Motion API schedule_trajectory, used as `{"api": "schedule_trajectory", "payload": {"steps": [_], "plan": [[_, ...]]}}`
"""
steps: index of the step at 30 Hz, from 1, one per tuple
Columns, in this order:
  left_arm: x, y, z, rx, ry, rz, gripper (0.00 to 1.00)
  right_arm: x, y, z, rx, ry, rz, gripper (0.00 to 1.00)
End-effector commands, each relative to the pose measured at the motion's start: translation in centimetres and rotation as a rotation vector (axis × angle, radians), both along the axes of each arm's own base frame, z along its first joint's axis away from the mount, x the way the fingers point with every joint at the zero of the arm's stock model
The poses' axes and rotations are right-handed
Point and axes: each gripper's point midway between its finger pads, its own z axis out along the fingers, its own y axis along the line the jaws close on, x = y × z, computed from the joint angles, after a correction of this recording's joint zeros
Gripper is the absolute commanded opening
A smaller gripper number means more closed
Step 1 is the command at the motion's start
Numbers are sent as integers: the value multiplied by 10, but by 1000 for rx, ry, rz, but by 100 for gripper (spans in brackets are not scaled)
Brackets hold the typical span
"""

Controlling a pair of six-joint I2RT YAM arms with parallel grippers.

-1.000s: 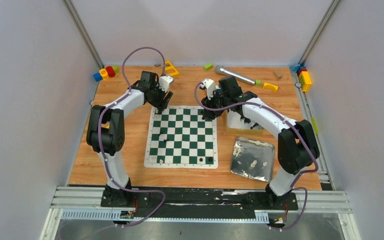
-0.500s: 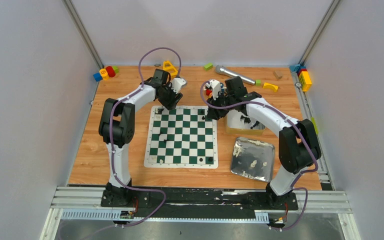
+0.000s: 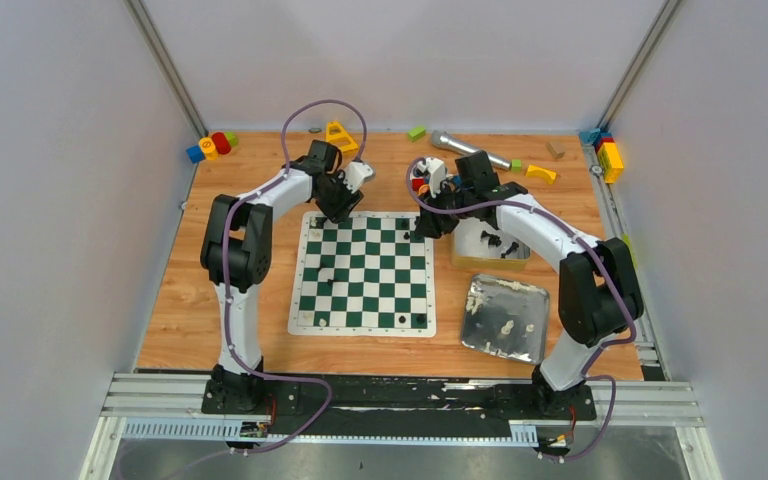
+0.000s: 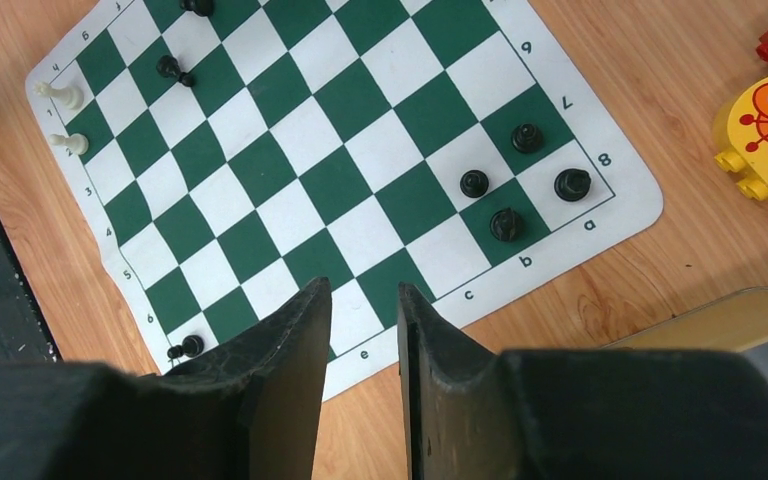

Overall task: Set up the chess pieces on the board
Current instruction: Pick up the chess piece from the chessboard, then place the chess piece on the chessboard.

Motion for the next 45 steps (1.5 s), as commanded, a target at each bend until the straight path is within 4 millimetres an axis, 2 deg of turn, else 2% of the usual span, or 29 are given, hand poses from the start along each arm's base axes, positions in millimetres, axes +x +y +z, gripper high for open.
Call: {"api": "schedule_trajectory", "payload": {"steps": [1, 8, 17, 23, 27, 29, 30, 32, 39, 42, 45], "plan": [[14, -1, 1, 8, -39, -20, 54, 0, 9, 7, 46, -11, 25, 31], [17, -3, -2, 7, -34, -20, 43, -1, 11, 3, 48, 5, 32, 30], [17, -4, 4, -9, -49, -6, 23, -1, 12, 2, 50, 16, 33, 29], [14, -2, 22, -41, -92, 21, 14, -1, 15, 7, 70, 33, 21, 29], [9, -5, 46, -127, -143, 34, 12, 0, 19, 14, 106, 59, 3, 30], [-4, -7, 53, -188, -142, 27, 12, 0, 22, 20, 133, 71, -3, 31], [-9, -12, 68, -235, -157, 11, 12, 0, 24, 23, 148, 80, -8, 32], [-25, -20, 82, -309, -165, -26, 11, 0, 27, 29, 184, 108, -22, 35], [-89, -47, 129, -559, -173, -170, 12, -15, 53, 55, 346, 273, 56, 42], [-113, -57, 144, -625, -159, -233, 13, -17, 63, 59, 372, 308, 100, 49], [-134, -64, 153, -656, -158, -275, 13, -18, 74, 61, 385, 331, 131, 51]]}}
